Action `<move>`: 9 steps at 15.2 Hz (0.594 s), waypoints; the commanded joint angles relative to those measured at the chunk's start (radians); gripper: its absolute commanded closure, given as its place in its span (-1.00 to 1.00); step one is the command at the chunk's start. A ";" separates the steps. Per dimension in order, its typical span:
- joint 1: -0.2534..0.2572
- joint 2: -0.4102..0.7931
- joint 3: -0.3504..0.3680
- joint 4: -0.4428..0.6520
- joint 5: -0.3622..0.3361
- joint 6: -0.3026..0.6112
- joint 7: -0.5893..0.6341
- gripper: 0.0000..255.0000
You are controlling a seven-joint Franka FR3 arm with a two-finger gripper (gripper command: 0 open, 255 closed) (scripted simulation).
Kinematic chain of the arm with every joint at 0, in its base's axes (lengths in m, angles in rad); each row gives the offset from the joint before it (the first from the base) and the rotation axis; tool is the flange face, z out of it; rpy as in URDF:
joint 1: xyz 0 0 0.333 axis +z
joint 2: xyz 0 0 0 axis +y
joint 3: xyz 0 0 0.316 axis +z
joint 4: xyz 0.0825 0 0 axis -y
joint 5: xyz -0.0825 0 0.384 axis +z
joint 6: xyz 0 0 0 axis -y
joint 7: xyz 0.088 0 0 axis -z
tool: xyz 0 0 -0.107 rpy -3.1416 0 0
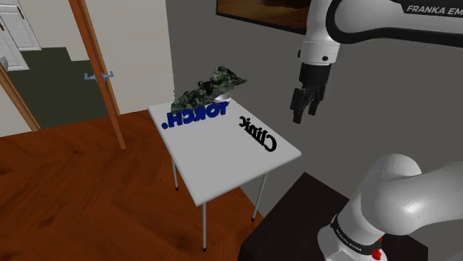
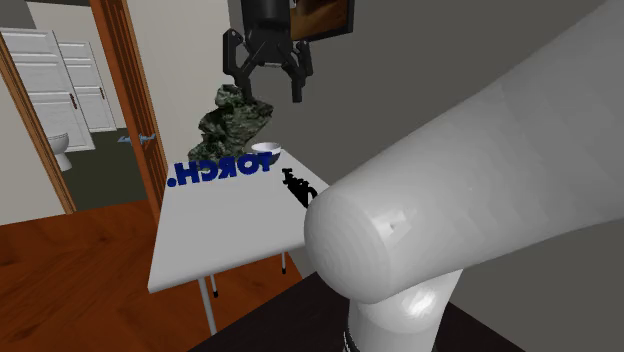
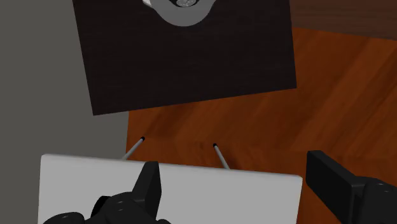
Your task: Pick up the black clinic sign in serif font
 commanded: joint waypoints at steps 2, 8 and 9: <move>-0.005 0.014 -0.008 -0.016 -0.009 0.036 -0.008 -1.00; -0.033 0.125 -0.060 -0.087 -0.060 0.254 -0.055 -1.00; -0.037 0.149 -0.069 -0.094 -0.067 0.291 -0.062 -1.00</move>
